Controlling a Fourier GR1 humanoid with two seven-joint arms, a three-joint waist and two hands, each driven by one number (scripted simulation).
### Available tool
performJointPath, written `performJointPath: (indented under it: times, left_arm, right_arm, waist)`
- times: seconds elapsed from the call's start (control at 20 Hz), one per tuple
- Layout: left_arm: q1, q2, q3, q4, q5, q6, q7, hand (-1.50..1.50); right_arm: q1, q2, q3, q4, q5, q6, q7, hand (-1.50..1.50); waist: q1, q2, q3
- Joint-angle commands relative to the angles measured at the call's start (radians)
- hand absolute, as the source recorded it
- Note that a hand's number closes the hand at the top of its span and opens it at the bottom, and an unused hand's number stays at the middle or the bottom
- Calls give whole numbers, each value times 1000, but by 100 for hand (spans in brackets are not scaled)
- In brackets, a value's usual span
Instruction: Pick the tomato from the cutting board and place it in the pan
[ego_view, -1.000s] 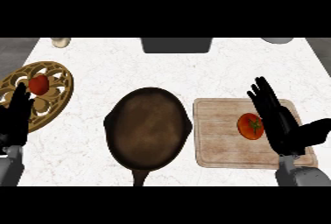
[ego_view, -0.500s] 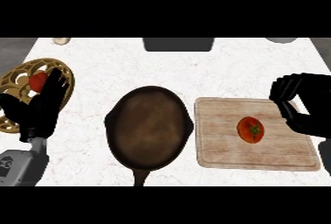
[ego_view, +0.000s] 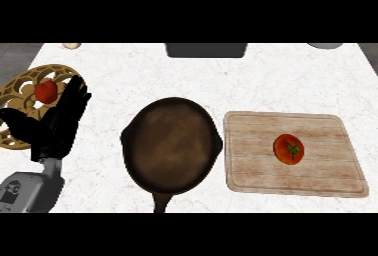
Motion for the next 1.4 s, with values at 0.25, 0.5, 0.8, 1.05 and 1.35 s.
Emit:
performJointPath:
  times: [0.25,0.5,0.8,1.05,1.35]
  left_arm:
    - [40,-15,-13,-94,-13,12,32,0]
    - [22,-15,-1,-47,-16,-14,34,0]
    - [64,-31,6,-48,-34,-10,-4,0]
    - [32,-11,35,-59,-23,-31,37,0]
    - [77,-69,-1,-120,-92,33,50,0]
  right_arm:
    - [-106,-128,135,69,266,-26,-233,-150]
    - [-217,-135,260,-16,394,-104,-83,-150]
    - [-218,-174,416,-43,598,-117,-52,-150]
    - [-249,-212,493,-64,696,-28,-13,-150]
    - [-76,-211,512,-301,806,-109,59,-150]
  waist:
    - [16,-4,-4]
    - [4,-5,-6]
    - [7,-5,-6]
    - [-4,-7,-6]
    - [-27,-14,-6]
